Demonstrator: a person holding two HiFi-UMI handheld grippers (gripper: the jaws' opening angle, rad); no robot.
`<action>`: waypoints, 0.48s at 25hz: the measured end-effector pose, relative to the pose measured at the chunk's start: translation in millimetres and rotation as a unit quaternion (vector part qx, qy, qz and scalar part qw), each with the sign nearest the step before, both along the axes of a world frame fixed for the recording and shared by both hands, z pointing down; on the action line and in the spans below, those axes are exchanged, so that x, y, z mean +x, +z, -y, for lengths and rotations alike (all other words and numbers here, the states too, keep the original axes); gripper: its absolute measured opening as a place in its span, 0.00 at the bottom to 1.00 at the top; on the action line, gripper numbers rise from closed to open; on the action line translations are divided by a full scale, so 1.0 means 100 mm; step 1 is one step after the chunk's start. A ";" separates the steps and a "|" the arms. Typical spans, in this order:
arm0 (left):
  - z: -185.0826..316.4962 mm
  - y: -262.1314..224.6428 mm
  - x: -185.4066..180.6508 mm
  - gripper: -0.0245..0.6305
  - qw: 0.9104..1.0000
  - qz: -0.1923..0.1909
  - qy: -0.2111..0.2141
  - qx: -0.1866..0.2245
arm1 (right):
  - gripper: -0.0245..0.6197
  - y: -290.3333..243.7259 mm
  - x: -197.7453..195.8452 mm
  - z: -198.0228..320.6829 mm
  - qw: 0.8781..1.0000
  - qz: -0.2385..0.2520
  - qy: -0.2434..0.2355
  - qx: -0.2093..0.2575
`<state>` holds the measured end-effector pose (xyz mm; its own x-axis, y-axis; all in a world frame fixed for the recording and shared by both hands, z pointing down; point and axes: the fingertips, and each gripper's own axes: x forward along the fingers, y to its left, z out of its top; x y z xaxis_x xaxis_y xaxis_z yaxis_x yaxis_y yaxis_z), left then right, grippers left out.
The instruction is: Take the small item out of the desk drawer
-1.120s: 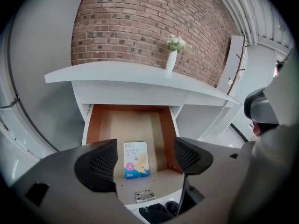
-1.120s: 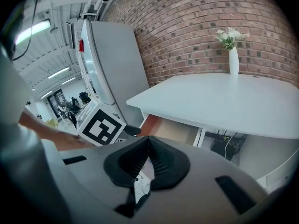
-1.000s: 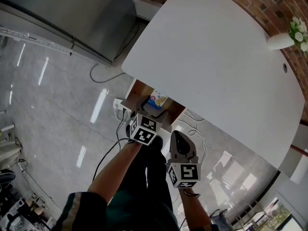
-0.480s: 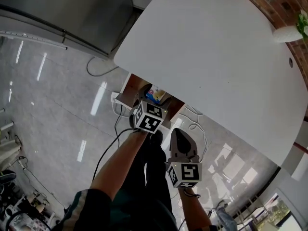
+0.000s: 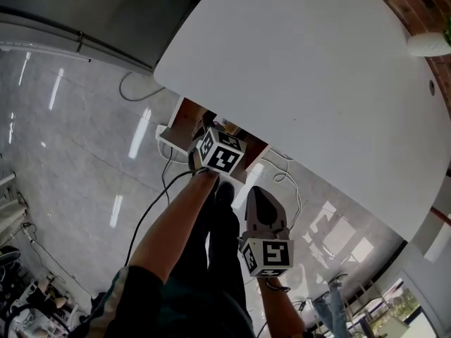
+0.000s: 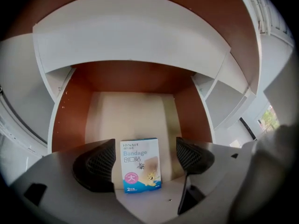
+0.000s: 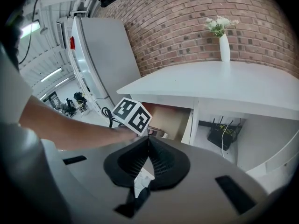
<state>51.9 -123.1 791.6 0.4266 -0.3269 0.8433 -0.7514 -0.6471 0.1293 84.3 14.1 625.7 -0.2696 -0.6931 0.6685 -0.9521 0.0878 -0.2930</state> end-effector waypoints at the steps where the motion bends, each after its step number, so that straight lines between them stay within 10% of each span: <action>1: 0.01 0.05 0.00 0.65 1.000 0.002 -0.002 -0.002 | 0.08 0.02 0.00 -0.01 1.000 0.000 0.000 -0.001; 12: 0.03 0.44 0.00 0.66 0.999 0.023 -0.013 -0.024 | 0.08 0.18 -0.01 -0.16 1.000 -0.002 -0.014 -0.026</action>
